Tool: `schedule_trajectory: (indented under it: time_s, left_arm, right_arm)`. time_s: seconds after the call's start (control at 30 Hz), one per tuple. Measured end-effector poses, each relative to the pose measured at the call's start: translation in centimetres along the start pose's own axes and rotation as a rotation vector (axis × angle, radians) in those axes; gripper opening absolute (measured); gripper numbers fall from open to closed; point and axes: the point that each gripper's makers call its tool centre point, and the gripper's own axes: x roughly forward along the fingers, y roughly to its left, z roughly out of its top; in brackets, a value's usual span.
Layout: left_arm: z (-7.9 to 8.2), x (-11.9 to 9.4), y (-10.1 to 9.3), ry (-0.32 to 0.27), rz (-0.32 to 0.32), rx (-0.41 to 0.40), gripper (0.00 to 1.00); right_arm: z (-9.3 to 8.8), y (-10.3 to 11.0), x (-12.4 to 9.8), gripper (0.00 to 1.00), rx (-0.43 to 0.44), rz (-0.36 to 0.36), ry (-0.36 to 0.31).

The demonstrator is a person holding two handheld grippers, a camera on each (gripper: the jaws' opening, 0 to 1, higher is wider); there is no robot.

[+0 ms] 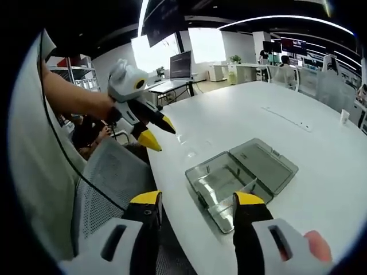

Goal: Insert the divider into the dual guide fixture by aligning both edges with the guide slots and pushing it downward to the bottom, including one-sided entry, uneven engagement, binding, and posture correction.

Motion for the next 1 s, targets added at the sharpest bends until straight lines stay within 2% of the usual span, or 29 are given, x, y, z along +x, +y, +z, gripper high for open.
schedule_trajectory:
  time_s: [0.4, 1.0]
  left_arm:
    - [-0.1, 0.1, 0.6, 0.015, 0.018, -0.017, 0.44]
    - [-1.8, 0.7, 2.7, 0.135, 0.045, -0.052, 0.47]
  right_arm:
    - [0.1, -0.2, -0.1, 0.50, -0.011, -0.012, 0.000]
    - [0.6, -0.6, -0.3, 0.52, -0.036, -0.021, 0.003]
